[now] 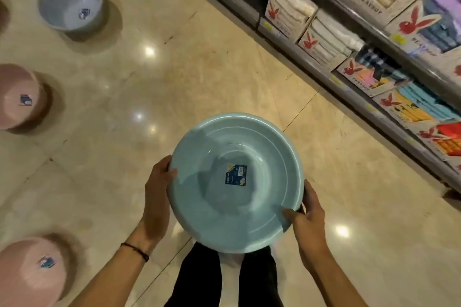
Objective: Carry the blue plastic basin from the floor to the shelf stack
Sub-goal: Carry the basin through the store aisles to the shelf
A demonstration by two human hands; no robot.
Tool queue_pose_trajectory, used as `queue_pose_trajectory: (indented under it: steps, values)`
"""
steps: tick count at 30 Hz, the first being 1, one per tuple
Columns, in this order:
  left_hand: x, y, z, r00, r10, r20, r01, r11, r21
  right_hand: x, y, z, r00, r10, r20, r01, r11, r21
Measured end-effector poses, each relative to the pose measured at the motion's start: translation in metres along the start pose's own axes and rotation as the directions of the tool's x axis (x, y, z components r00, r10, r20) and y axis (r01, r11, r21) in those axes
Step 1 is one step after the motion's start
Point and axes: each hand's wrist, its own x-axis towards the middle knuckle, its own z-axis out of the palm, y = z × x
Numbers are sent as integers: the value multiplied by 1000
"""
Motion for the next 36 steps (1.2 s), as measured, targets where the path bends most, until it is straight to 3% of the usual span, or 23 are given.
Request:
queue_pose_trajectory:
  steps: [6,14,23,36]
  values:
    - [83,-111,25,997,-67,-30,66,998,-22,98,78,14,1000,15,14,-15,1000,6]
    - [164,-218,43,999,-12,-51,10,999,-46,181,166,35,999,12,35,-12,1000,14]
    - [187,-261,53,999,42,-2,-42,997,-66,215,217,49,1000,-20,-23,21,998,63]
    - [210,-287,51,999,35,-13,-36,997,-69,238,234,58,999,-26,37,25,999,28]
